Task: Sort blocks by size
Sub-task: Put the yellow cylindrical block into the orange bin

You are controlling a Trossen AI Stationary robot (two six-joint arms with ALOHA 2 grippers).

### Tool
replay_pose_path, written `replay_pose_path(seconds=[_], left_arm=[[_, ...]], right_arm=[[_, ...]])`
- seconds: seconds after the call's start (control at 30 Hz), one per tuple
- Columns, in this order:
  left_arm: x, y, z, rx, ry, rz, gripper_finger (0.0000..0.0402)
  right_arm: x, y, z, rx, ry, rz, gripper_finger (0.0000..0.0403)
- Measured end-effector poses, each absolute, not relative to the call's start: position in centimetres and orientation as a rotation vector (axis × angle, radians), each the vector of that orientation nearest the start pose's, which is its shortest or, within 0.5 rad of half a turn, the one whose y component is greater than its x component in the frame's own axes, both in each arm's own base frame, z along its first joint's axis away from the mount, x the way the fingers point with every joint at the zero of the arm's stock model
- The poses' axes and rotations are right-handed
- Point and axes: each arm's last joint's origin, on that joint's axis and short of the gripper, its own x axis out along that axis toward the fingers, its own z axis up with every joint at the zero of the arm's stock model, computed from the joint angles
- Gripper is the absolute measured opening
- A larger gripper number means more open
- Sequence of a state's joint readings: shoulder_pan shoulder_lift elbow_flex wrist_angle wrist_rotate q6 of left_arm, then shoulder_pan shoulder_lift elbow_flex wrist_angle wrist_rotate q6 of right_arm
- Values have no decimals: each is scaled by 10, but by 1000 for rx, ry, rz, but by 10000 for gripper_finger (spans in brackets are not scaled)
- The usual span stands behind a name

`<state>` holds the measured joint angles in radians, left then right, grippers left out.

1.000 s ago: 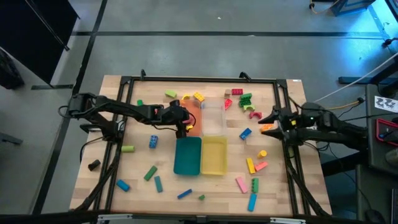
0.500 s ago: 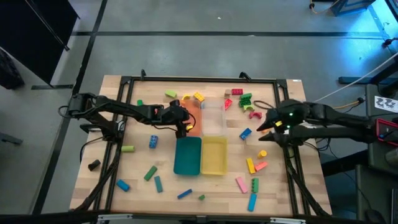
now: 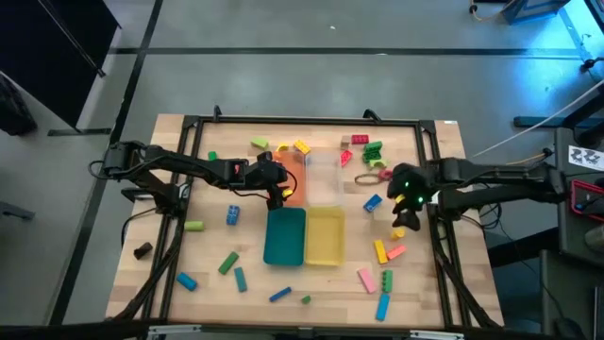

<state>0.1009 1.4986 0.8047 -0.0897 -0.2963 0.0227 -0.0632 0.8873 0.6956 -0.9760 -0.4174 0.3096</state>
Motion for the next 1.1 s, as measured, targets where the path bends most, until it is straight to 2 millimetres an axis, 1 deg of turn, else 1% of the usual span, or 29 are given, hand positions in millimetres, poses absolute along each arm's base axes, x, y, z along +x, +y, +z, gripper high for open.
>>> replay_pose_path(seconds=[0.17, 0.33, 0.5, 0.67, 0.8, 0.97, 1.03, 1.1], left_arm=[[293, 38, 189, 100, 794, 367, 205], [293, 38, 189, 100, 793, 367, 205], [293, 38, 189, 101, 793, 366, 205], [293, 38, 189, 101, 793, 367, 205], [293, 38, 189, 101, 792, 366, 205], [293, 38, 189, 101, 792, 366, 205], [293, 38, 189, 101, 792, 366, 205], [293, 38, 189, 101, 792, 367, 205]], right_arm=[[151, 26, 222, 368, 1298, 152, 264], [154, 48, 211, 141, 1362, 104, 264], [156, 66, 200, 111, 1441, 91, 264], [157, 78, 190, 83, 1504, 72, 264], [160, 81, 181, 25, 1528, 24, 264], [164, 82, 173, 4, 1571, 1, 263], [165, 83, 170, 0, 1585, -4, 256], [166, 83, 168, -2, 1591, -6, 238]])
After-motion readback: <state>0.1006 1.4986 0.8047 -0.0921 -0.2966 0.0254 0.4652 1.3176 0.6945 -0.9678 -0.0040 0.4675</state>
